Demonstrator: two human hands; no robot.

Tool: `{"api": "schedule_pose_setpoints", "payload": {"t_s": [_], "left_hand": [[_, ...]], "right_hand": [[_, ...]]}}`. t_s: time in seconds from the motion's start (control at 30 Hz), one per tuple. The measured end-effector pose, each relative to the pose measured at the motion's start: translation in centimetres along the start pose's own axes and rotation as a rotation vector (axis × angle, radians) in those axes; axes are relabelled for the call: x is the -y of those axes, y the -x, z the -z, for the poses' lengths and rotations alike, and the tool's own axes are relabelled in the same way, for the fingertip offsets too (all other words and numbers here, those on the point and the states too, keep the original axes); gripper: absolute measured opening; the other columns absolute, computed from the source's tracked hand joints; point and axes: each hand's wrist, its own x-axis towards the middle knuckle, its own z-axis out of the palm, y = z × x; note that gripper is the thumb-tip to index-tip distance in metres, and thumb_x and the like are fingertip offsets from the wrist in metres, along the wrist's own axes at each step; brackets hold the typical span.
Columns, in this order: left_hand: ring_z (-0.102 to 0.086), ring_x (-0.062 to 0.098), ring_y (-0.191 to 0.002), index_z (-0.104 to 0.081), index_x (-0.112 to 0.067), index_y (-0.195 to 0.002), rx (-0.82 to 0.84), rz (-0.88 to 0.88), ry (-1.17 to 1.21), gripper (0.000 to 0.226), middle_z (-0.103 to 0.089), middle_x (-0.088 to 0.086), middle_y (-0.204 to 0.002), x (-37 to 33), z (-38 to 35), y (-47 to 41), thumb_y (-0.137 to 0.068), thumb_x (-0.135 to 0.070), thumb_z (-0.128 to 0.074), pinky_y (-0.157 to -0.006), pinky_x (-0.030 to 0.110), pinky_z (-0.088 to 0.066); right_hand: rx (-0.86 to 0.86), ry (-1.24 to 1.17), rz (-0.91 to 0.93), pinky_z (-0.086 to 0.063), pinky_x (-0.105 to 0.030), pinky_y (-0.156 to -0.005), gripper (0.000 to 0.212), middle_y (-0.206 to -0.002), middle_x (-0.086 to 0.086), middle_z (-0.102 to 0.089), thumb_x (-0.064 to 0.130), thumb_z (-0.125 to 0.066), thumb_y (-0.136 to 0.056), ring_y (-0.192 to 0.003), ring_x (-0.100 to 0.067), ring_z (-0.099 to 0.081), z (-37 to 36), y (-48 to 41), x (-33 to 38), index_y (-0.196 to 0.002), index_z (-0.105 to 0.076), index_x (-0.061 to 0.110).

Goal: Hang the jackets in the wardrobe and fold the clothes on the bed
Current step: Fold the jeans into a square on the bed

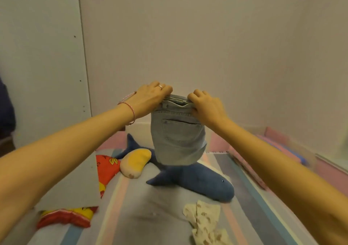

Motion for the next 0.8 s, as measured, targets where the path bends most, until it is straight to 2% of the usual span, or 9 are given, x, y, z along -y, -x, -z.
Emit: {"api": "schedule_pose_setpoints", "payload": {"t_s": [0.13, 0.2, 0.3, 0.37, 0.43, 0.53, 0.63, 0.73, 0.8], "left_hand": [[-0.049, 0.027, -0.071, -0.051, -0.009, -0.1, 0.093, -0.134, 0.148, 0.025, -0.056, 0.014, -0.084, -5.4, -6.0, 9.3, -0.079, -0.004, -0.065, -0.05, 0.037, -0.044], [-0.052, 0.03, -0.074, -0.046, -0.016, -0.098, 0.221, -0.136, 0.194, 0.029, -0.053, 0.011, -0.086, -8.6, -8.8, 15.0, -0.076, -0.007, -0.061, -0.052, 0.038, -0.042], [-0.05, 0.029, -0.074, -0.037, -0.023, -0.096, 0.514, -0.083, 0.424, 0.033, -0.051, 0.011, -0.086, -14.6, -12.4, 25.4, -0.079, -0.006, -0.059, -0.057, 0.033, -0.03], [-0.051, 0.029, -0.08, -0.04, -0.021, -0.103, 0.702, -0.028, 0.527, 0.028, -0.051, 0.01, -0.093, -18.3, -14.2, 31.8, -0.083, -0.008, -0.056, -0.062, 0.03, -0.027], [-0.052, 0.03, -0.088, -0.045, -0.015, -0.108, 0.897, 0.03, 0.6, 0.025, -0.051, 0.012, -0.098, -21.4, -15.7, 37.5, -0.086, -0.01, -0.054, -0.065, 0.029, -0.028], [-0.055, 0.032, -0.091, -0.042, -0.015, -0.109, 1.127, 0.112, 0.684, 0.029, -0.054, 0.014, -0.101, -24.8, -16.3, 43.7, -0.084, -0.01, -0.055, -0.065, 0.03, -0.031], [-0.058, 0.029, -0.094, -0.046, -0.017, -0.113, 1.361, 0.055, 0.814, 0.036, -0.059, 0.011, -0.106, -26.4, -15.8, 47.7, -0.081, -0.012, -0.06, -0.069, 0.03, -0.037], [-0.054, 0.018, -0.085, -0.057, -0.015, -0.112, 1.525, -0.052, 0.933, 0.036, -0.064, 0.009, -0.107, -26.7, -14.8, 48.9, -0.077, -0.016, -0.066, -0.072, 0.025, -0.038], [-0.05, 0.013, -0.08, -0.061, -0.009, -0.109, 1.604, -0.091, 1.013, 0.034, -0.065, 0.012, -0.105, -26.9, -14.7, 49.3, -0.076, -0.014, -0.068, -0.068, 0.022, -0.037]], "right_hand": [[0.078, -0.058, 0.065, -0.023, -0.024, -0.038, 0.024, -0.08, -0.008, -0.058, 0.015, -0.079, -0.072, -0.068, -0.029, -0.056, -2.4, 12.4, 4.0, -0.086, -0.06, 0.01], [0.163, -0.099, 0.088, -0.02, -0.027, -0.038, 0.03, -0.076, -0.008, -0.055, 0.014, -0.083, -0.066, -0.063, -0.027, -0.053, -3.9, 18.9, 7.1, -0.081, -0.057, 0.011], [0.453, -0.247, 0.076, -0.029, -0.029, -0.035, 0.043, -0.073, -0.005, -0.055, 0.02, -0.086, -0.056, -0.062, -0.025, -0.054, -6.0, 30.0, 13.6, -0.082, -0.052, 0.014], [0.658, -0.324, 0.09, -0.033, -0.026, -0.037, 0.053, -0.072, -0.001, -0.057, 0.024, -0.086, -0.052, -0.063, -0.021, -0.057, -7.0, 36.3, 17.9, -0.087, -0.046, 0.017], [0.871, -0.393, 0.074, -0.036, -0.027, -0.047, 0.046, -0.083, -0.005, -0.062, 0.02, -0.078, -0.065, -0.075, -0.023, -0.06, -7.5, 41.1, 21.8, -0.097, -0.046, 0.014], [1.22, -0.451, 0.034, -0.037, -0.039, -0.064, 0.035, -0.107, -0.019, -0.058, 0.016, -0.055, -0.089, -0.099, -0.035, -0.056, -7.2, 46.0, 26.0, -0.12, -0.043, 0.006], [1.437, -0.546, 0.073, -0.036, -0.035, -0.062, 0.042, -0.103, -0.018, -0.061, 0.019, -0.058, -0.086, -0.091, -0.036, -0.059, -5.6, 48.3, 29.3, -0.125, -0.044, 0.009], [1.656, -0.634, 0.127, -0.037, -0.03, -0.061, 0.031, -0.099, -0.013, -0.066, 0.025, -0.062, -0.083, -0.086, -0.031, -0.062, -4.5, 49.2, 30.9, -0.111, -0.061, 0.012], [1.808, -0.695, 0.083, -0.041, -0.026, -0.056, 0.03, -0.09, -0.012, -0.066, 0.024, -0.066, -0.079, -0.077, -0.027, -0.06, -4.1, 49.3, 31.6, -0.106, -0.067, 0.009]]}}
